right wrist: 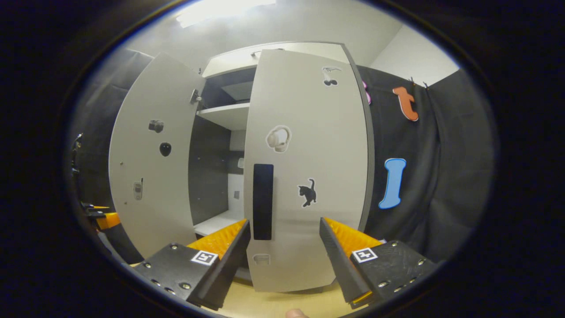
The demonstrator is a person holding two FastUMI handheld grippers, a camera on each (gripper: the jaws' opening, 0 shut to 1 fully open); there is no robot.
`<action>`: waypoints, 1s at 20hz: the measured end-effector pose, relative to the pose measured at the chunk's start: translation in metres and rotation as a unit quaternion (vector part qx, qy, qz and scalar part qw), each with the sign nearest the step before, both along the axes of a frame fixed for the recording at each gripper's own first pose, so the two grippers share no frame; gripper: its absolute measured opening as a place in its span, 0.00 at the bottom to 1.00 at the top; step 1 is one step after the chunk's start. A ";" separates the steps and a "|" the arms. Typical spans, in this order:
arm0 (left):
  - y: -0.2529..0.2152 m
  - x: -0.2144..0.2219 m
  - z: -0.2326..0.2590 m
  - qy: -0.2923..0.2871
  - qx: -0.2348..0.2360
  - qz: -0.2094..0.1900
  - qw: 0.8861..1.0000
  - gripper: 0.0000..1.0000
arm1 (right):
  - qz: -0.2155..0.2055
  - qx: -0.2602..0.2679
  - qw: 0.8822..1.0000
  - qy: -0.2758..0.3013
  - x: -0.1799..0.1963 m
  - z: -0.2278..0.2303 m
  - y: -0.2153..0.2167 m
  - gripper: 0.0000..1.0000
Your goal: Grasp the bottle in the cabinet with the left hand and place it on the coaster, then close the right door with the right hand and the left door with the left hand.
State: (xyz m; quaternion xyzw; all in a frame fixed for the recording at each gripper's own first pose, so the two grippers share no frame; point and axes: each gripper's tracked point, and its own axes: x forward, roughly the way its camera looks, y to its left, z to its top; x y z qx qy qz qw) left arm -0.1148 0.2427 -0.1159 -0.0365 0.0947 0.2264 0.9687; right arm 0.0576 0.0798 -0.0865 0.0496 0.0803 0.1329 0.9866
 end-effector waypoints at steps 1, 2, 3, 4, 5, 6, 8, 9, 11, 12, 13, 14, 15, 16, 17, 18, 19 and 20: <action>0.000 0.000 -0.001 -0.002 -0.003 -0.006 1.000 0.87 | -0.001 0.001 1.000 0.001 0.001 -0.001 0.001 0.95; -0.001 0.000 -0.001 -0.004 -0.008 -0.011 1.000 0.87 | -0.002 0.002 1.000 0.002 0.002 -0.002 0.002 0.95; -0.001 0.000 -0.001 -0.005 -0.013 -0.017 1.000 0.86 | -0.002 0.003 1.000 0.004 0.003 -0.004 0.003 0.95; -0.002 0.001 -0.001 -0.006 -0.015 -0.025 1.000 0.86 | -0.002 0.004 1.000 0.006 0.004 -0.005 0.004 0.95; -0.003 0.002 -0.001 -0.006 -0.014 -0.032 0.999 0.86 | -0.002 0.003 1.000 0.006 0.004 -0.006 0.006 0.95; -0.004 0.003 0.000 -0.006 -0.011 -0.038 0.999 0.86 | -0.003 0.002 1.000 0.006 0.006 -0.006 0.006 0.95; -0.007 0.005 0.001 -0.004 -0.004 -0.047 0.999 0.86 | -0.005 0.003 1.000 0.006 0.008 -0.007 0.006 0.95; -0.008 0.006 0.001 -0.003 -0.002 -0.051 0.999 0.86 | -0.005 0.004 1.000 0.008 0.009 -0.008 0.006 0.95; -0.013 0.008 0.000 -0.003 -0.004 -0.061 0.998 0.86 | -0.005 0.003 1.000 0.010 0.009 -0.009 0.006 0.95; -0.016 0.008 -0.001 -0.003 -0.005 -0.066 0.998 0.86 | -0.005 0.003 1.000 0.011 0.011 -0.010 0.006 0.95; -0.020 0.008 0.000 -0.003 -0.007 -0.072 0.997 0.86 | -0.005 0.002 1.000 0.012 0.011 -0.010 0.007 0.95; -0.025 0.009 -0.001 -0.004 -0.009 -0.078 0.997 0.86 | -0.005 0.002 1.000 0.012 0.011 -0.011 0.007 0.95; -0.030 0.010 0.000 -0.004 -0.011 -0.084 0.996 0.86 | -0.005 0.002 1.000 0.011 0.011 -0.010 0.007 0.95; -0.035 0.011 0.000 -0.005 -0.014 -0.089 0.996 0.86 | -0.006 0.001 1.000 0.011 0.010 -0.010 0.006 0.95; -0.040 0.013 -0.001 -0.006 -0.016 -0.095 0.995 0.86 | -0.006 0.001 1.000 0.011 0.009 -0.010 0.006 0.95; -0.044 0.014 -0.002 -0.006 -0.019 -0.101 0.995 0.86 | -0.007 -0.001 1.000 0.010 0.008 -0.011 0.005 0.95; -0.049 0.016 -0.003 -0.006 -0.020 -0.107 0.994 0.86 | -0.009 -0.002 1.000 0.010 0.007 -0.010 0.003 0.95; -0.053 0.018 -0.003 -0.005 -0.020 -0.113 0.993 0.86 | -0.011 -0.002 1.000 0.011 0.005 -0.011 0.001 0.95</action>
